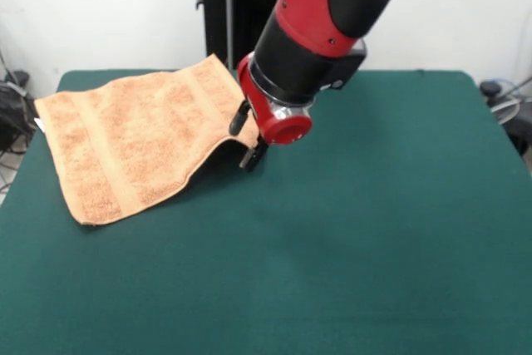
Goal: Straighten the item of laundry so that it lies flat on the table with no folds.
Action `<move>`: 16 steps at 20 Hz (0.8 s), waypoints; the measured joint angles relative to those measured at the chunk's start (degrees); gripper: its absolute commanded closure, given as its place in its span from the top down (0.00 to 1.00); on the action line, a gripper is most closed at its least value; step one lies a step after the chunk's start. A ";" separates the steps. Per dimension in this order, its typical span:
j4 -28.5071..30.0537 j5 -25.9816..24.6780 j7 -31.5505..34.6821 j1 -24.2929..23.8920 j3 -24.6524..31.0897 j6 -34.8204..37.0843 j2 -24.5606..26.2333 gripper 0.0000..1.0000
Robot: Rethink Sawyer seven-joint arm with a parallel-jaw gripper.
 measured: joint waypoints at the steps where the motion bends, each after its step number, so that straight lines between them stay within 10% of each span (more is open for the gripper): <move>1: 0.00 0.00 0.00 0.03 0.00 0.21 0.24 1.00; 16: -0.02 0.01 0.00 0.45 -0.04 9.76 1.29 1.00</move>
